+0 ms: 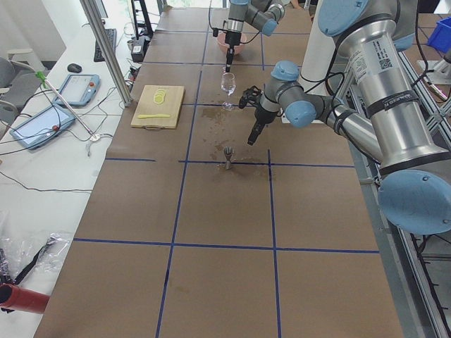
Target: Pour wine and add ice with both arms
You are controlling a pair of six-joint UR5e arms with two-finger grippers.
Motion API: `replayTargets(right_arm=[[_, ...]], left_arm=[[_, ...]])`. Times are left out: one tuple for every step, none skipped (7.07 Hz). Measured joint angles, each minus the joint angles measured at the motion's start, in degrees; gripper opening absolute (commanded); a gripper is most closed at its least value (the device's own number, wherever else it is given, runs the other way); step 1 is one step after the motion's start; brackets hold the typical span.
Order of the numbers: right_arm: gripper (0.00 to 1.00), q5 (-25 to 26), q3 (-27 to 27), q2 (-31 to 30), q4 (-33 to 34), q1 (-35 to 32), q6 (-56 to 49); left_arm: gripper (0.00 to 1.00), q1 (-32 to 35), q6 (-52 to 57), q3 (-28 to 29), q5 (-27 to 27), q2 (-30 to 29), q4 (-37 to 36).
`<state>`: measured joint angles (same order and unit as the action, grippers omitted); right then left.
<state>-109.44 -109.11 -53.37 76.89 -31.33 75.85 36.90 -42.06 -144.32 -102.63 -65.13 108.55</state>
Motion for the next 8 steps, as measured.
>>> replayTargets(right_arm=[[0.03, 0.0, 0.2, 0.2, 0.0, 0.1, 0.0], [0.31, 0.0, 0.3, 0.4, 0.0, 0.1, 0.3], [0.52, 0.0, 0.3, 0.6, 0.0, 0.1, 1.0], [0.68, 0.0, 0.3, 0.9, 0.0, 0.1, 1.6], [0.73, 0.0, 0.3, 1.0, 0.0, 0.1, 1.9], [0.74, 0.1, 0.3, 1.1, 0.0, 0.1, 2.0], [0.80, 0.2, 0.3, 1.2, 0.0, 0.1, 2.0], [0.97, 0.3, 0.1, 1.5, 0.5, 0.1, 2.0]], left_arm=[[1.00, 1.8, 1.9, -0.5, -0.5, -0.2, -1.2], [1.00, 2.8, 2.8, -0.8, -0.6, -0.3, -1.8], [1.00, 3.4, 3.2, -0.9, -0.7, -0.3, -2.1], [1.00, 3.9, 3.4, -0.9, -0.7, -0.3, -2.2], [1.00, 4.4, 3.7, -1.0, -0.7, -0.3, -2.2], [1.00, 4.7, 3.9, -1.0, -0.7, -0.4, -2.2], [1.00, 5.1, 4.0, -1.1, -0.8, -0.4, -2.2], [1.00, 6.2, 4.7, -1.2, -2.0, -1.1, -3.0]])
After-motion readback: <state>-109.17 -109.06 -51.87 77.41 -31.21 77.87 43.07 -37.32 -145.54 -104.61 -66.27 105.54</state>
